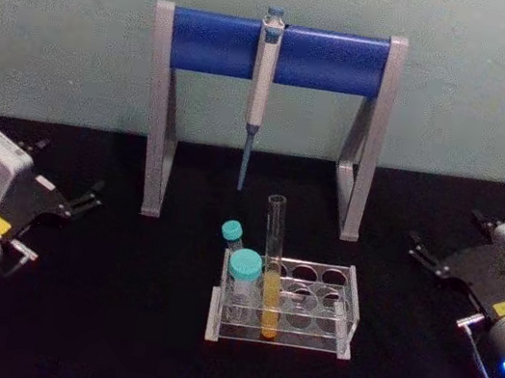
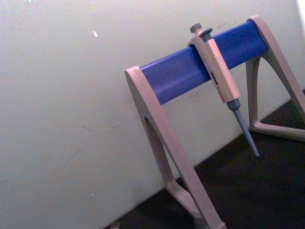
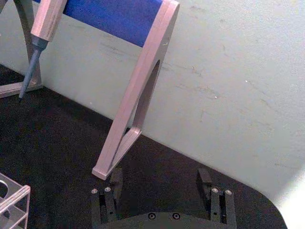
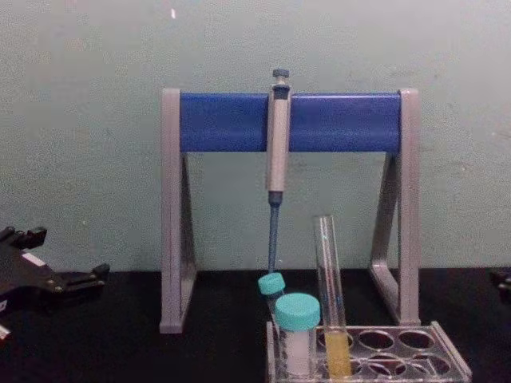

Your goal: Pick up the test tube from the test tube rack, shake it, then place it back into the test tube rack.

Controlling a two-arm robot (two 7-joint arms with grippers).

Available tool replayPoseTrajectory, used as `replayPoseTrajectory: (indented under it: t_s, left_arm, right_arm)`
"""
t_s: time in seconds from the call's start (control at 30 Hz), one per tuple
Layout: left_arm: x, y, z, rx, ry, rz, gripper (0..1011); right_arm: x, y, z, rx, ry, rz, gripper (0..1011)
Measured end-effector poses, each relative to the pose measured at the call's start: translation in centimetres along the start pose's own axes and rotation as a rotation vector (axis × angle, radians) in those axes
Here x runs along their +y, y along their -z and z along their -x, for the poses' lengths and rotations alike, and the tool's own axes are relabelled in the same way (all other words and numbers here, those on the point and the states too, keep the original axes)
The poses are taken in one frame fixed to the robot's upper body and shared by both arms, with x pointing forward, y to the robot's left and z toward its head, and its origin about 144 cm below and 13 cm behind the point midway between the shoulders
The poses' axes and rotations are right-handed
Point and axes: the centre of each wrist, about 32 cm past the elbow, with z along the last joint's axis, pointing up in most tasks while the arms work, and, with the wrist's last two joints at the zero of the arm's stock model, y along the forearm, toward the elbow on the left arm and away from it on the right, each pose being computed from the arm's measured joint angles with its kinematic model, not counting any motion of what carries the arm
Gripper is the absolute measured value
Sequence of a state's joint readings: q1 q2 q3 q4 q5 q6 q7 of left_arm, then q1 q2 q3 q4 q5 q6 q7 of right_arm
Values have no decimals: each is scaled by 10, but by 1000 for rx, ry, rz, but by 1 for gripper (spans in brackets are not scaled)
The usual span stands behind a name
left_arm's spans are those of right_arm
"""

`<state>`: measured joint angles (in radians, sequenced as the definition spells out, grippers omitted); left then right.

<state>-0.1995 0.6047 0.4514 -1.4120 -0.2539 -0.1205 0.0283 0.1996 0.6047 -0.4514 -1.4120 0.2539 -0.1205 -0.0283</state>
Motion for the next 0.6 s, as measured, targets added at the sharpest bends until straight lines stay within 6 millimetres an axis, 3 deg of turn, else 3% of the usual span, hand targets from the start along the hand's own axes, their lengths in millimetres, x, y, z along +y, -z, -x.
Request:
replayPoseTrajectory:
  t_s: [0.6]
  left_arm:
    - [0,0,0,0,0,0,1001]
  right_arm:
    - [0,0,0,0,0,0,1000]
